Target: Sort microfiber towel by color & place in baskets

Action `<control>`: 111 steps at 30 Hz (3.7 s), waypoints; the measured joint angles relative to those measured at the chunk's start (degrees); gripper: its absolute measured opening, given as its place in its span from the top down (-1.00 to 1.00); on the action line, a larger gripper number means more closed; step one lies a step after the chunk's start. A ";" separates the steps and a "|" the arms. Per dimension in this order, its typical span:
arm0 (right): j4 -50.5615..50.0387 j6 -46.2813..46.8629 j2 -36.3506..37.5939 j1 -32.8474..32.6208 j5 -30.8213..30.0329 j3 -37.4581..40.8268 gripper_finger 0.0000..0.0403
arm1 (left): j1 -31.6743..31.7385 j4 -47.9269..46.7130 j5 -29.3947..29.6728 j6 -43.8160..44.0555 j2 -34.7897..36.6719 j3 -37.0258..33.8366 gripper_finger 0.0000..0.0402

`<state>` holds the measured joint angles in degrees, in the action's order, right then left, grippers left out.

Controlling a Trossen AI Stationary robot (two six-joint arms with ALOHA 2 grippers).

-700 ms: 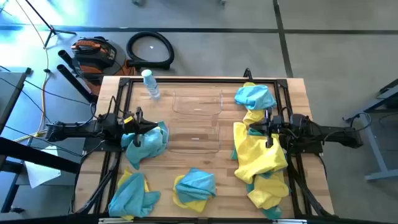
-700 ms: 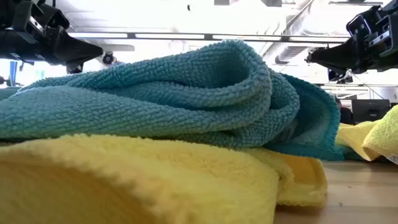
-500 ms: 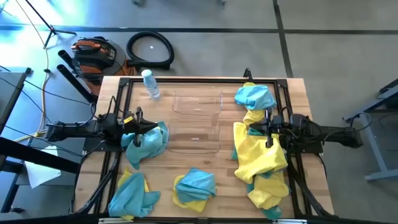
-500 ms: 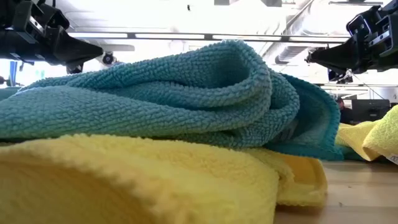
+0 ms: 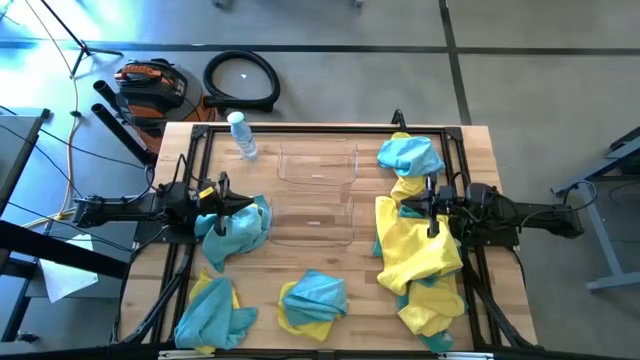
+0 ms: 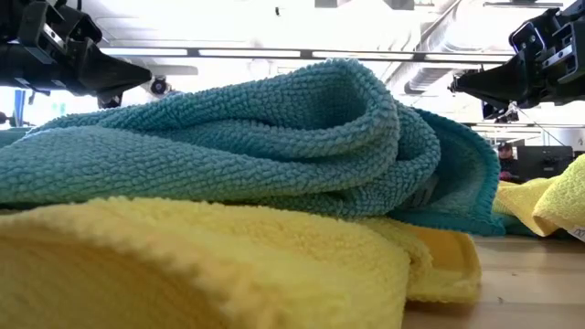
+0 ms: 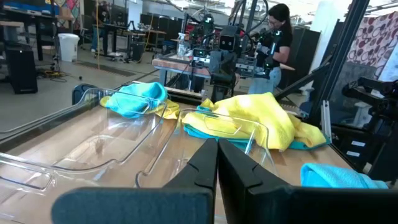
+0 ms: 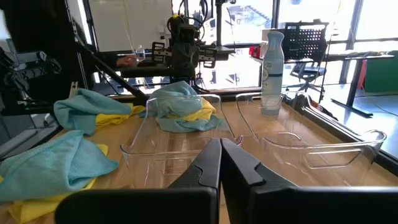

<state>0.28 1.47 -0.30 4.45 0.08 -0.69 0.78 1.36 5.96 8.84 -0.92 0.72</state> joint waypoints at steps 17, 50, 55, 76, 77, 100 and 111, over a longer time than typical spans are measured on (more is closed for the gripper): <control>0.01 -0.02 -0.01 0.01 0.01 -0.01 1.00 | 0.01 0.01 0.01 0.00 -0.01 0.00 1.00; 0.00 0.00 -0.02 0.01 0.00 0.00 1.00 | 0.01 0.01 0.02 0.00 -0.01 0.01 1.00; 0.02 -0.02 -0.02 0.00 0.02 0.00 1.00 | 0.01 0.00 0.00 0.00 -0.01 0.01 1.00; 0.01 -0.01 0.00 0.01 0.00 0.00 1.00 | 0.00 0.00 0.01 0.00 -0.01 0.01 1.00; 0.01 -0.01 -0.01 0.00 0.01 0.00 1.00 | 0.00 -0.01 0.01 0.00 0.00 0.00 1.00; 8.97 -2.98 -0.81 0.00 -6.45 -5.15 1.00 | 0.02 0.01 0.02 0.00 -0.01 -0.01 1.00; -34.30 10.96 -26.69 0.02 -21.59 -45.98 1.00 | 0.02 0.01 0.02 0.00 0.01 0.01 1.00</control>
<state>-34.03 12.43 -26.99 4.47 -21.51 -46.67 0.79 1.37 5.97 8.84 -0.91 0.73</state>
